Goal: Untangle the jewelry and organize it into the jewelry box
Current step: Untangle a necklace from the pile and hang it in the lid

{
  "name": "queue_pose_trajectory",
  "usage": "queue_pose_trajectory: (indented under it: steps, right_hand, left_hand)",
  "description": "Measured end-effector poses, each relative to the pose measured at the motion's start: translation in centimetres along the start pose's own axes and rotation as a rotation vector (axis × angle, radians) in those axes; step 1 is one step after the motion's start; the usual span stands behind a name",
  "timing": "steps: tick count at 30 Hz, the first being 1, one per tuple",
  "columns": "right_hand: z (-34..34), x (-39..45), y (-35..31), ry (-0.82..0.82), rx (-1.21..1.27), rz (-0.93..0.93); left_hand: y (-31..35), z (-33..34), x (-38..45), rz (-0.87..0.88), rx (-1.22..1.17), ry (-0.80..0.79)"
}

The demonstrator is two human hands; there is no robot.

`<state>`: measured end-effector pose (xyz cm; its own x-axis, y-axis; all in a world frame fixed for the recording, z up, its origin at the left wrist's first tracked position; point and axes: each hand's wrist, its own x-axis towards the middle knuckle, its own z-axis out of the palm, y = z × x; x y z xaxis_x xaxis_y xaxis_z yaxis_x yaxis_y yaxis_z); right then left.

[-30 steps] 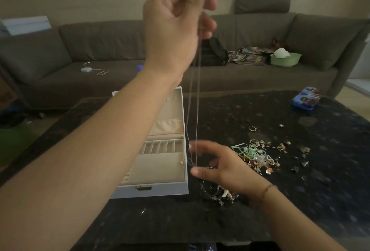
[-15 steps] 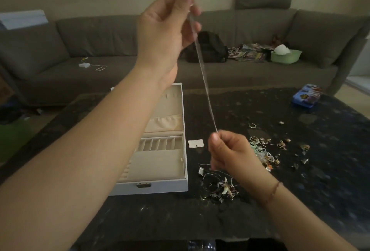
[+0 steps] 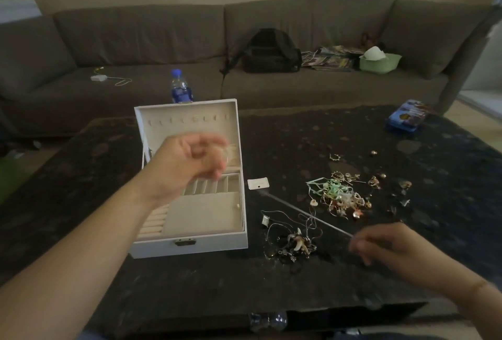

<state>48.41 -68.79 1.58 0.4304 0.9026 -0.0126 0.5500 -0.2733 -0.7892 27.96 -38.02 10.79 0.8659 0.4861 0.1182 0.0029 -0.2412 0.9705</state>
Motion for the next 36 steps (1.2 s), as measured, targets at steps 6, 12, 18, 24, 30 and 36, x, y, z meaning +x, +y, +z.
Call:
queue_pose_trajectory:
  steps: [6,12,18,24,30,36]
  right_hand:
    - [1.0,-0.3,0.5,-0.216,-0.184,0.022]
    - [5.1,2.2,-4.4,-0.576,-0.051,-0.197]
    - [8.1,7.6,-11.2,-0.715,0.253,-0.314]
    - [11.6,11.4,-22.8,-0.551,1.000,-0.451]
    - [12.3,14.4,-26.5,-0.281,0.888,-0.218]
    - [12.4,17.0,-27.1,-0.160,0.470,-0.137]
  left_hand:
    - [-4.5,-2.9,-3.2,-0.186,0.112,-0.173]
    - [0.4,-5.8,-3.9,0.124,-0.042,-0.041]
    - [9.0,-4.8,-5.1,0.454,-0.147,-0.366]
    - [10.8,-8.1,-3.4,0.479,0.014,-0.207]
    - [7.4,-17.1,-2.9,0.403,-0.152,0.200]
    - [1.0,-23.0,-3.6,0.291,-0.321,0.455]
